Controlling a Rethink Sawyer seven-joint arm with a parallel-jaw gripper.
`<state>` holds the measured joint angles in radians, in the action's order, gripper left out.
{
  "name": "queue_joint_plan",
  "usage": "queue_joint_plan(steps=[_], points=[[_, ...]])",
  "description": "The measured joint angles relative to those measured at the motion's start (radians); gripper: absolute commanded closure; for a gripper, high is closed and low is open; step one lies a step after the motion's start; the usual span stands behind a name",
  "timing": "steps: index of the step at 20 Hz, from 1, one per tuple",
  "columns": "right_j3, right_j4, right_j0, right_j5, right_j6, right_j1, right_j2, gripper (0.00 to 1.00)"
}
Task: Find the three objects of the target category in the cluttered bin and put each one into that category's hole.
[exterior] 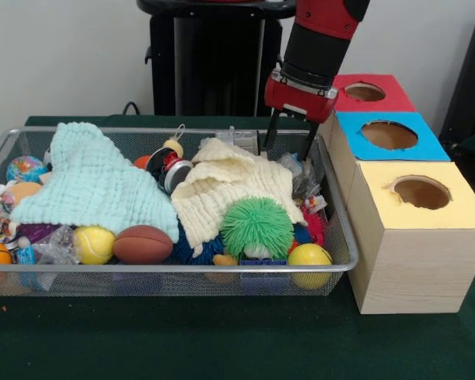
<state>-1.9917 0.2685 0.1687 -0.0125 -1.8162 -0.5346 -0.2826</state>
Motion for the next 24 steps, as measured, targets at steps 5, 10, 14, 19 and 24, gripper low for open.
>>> queue_joint_plan(steps=[5,10,14,19,24], points=[[0.000,0.000,-0.008,0.000,0.000,0.000,0.011,0.00],[0.000,0.000,-0.032,0.000,0.000,-0.008,0.043,0.00],[-0.001,-0.008,-0.071,0.001,0.000,-0.038,0.084,0.00],[-0.001,-0.028,-0.131,0.001,0.000,-0.075,0.137,0.00],[-0.001,-0.055,-0.180,0.001,0.000,-0.079,0.184,0.00]])
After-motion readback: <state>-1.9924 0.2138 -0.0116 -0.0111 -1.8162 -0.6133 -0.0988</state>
